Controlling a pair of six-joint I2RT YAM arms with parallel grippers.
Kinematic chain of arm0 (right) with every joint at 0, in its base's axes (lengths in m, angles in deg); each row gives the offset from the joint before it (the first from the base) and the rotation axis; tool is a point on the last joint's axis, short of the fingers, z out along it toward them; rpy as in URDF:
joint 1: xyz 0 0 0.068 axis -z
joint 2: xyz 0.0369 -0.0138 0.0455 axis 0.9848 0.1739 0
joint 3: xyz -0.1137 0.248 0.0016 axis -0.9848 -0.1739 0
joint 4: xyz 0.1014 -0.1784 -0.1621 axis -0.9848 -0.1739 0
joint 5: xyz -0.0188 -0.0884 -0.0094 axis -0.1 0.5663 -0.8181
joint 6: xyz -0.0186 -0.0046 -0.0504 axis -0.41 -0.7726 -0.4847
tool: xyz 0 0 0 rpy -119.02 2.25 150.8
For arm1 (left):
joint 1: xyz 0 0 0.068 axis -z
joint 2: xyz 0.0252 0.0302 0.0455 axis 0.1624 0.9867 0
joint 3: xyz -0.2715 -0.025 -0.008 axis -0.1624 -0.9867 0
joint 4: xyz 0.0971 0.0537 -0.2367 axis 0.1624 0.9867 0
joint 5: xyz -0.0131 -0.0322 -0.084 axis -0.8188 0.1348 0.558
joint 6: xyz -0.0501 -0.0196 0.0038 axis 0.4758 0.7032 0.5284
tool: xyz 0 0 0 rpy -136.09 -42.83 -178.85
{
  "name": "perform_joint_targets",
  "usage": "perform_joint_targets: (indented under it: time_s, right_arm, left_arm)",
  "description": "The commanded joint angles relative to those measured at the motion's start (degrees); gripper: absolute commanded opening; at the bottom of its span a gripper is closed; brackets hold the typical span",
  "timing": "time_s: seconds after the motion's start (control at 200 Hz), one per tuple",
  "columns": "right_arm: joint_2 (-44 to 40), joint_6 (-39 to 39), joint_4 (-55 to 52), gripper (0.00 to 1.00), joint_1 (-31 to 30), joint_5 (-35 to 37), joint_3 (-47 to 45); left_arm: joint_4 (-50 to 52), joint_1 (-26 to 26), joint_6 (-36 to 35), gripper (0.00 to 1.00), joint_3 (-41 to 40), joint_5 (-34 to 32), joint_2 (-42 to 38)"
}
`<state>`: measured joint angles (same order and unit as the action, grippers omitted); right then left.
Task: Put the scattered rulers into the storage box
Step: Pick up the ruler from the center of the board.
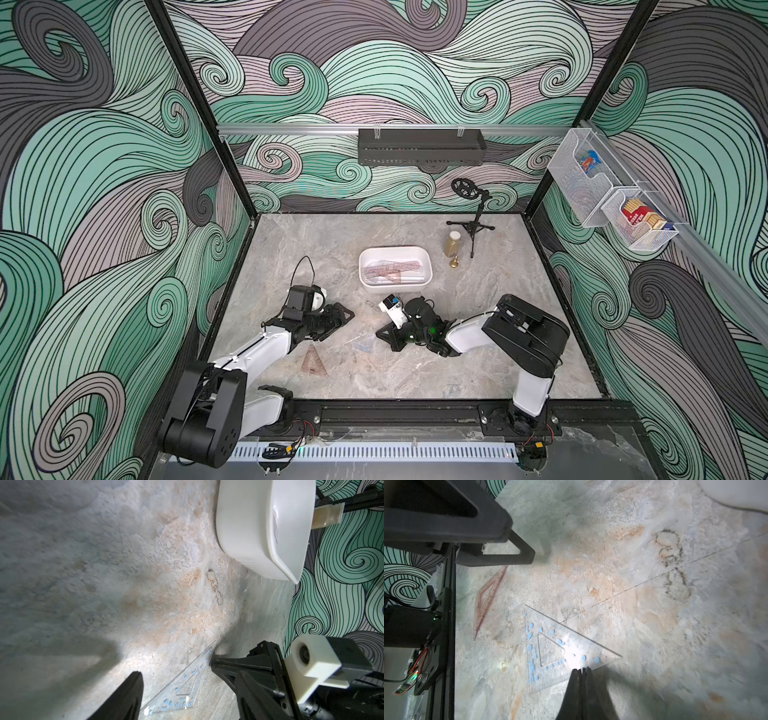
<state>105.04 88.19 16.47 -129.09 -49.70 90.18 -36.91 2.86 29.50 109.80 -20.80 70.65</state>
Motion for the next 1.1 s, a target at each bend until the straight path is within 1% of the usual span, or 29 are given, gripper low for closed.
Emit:
perform_joint_targets:
  time_s: [0.0,0.23,0.795,1.096]
  right_arm:
    - [-2.6,0.6,1.4,0.00,-0.4,-1.0,0.3]
    - [0.7,0.7,1.8,0.00,-2.7,-1.5,2.8]
    - [3.3,1.0,2.8,0.00,-2.8,-1.9,0.8]
    - [3.5,1.6,4.1,0.00,-2.8,-1.8,-1.2]
  left_arm:
    - [1.5,-0.3,-0.3,0.74,0.5,0.4,-0.1]
    - [1.5,-0.3,0.0,0.74,0.0,0.8,-0.2]
    - [-1.1,-0.3,1.0,0.75,-2.4,2.7,0.2]
    - [-1.3,0.0,1.0,0.76,-2.7,2.2,-0.1]
